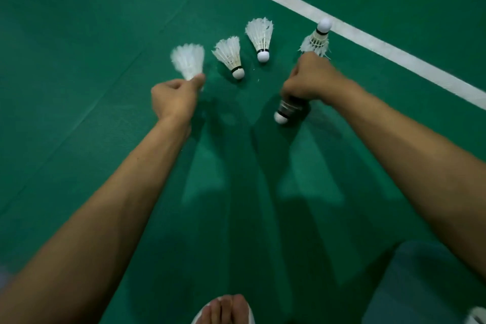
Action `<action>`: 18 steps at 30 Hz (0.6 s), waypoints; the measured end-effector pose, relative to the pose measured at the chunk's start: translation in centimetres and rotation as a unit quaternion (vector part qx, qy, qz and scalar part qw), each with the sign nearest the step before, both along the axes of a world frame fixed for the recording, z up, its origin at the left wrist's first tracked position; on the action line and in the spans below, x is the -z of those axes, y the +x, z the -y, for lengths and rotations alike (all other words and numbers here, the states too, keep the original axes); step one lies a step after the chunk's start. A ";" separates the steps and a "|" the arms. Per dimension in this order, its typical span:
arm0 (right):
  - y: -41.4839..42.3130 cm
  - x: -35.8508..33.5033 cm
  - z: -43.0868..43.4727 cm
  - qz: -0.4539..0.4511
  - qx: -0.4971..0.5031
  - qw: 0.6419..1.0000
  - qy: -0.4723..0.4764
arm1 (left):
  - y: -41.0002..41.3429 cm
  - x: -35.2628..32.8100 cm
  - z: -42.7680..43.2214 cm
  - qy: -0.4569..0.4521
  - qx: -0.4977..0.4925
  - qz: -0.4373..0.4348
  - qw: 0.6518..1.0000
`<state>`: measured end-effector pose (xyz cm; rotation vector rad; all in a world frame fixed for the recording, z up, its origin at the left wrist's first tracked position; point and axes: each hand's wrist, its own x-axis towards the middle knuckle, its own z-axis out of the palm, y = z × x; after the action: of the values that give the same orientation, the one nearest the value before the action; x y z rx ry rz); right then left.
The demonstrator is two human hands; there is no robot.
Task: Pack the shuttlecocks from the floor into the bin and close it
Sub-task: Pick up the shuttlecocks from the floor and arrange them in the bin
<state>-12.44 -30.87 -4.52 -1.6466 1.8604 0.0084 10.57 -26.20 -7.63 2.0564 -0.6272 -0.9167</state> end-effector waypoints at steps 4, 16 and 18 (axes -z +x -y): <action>-3.8 -3.8 -0.3 -0.106 -0.039 0.988 0.109 | -5.6 -1.4 3.4 0.008 0.069 -0.147 0.987; -9.5 -10.4 -5.0 0.024 0.168 0.980 -0.106 | -14.0 -3.7 -2.6 -0.085 0.238 0.071 0.965; -10.6 -12.8 -7.6 0.054 0.212 0.964 -0.152 | -15.6 -5.9 -6.6 -0.131 0.283 0.075 0.947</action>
<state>-23.06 -23.22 8.26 -1.3694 2.1709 -0.5611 -5.06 -19.56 -1.75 1.7363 -1.3946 -0.9289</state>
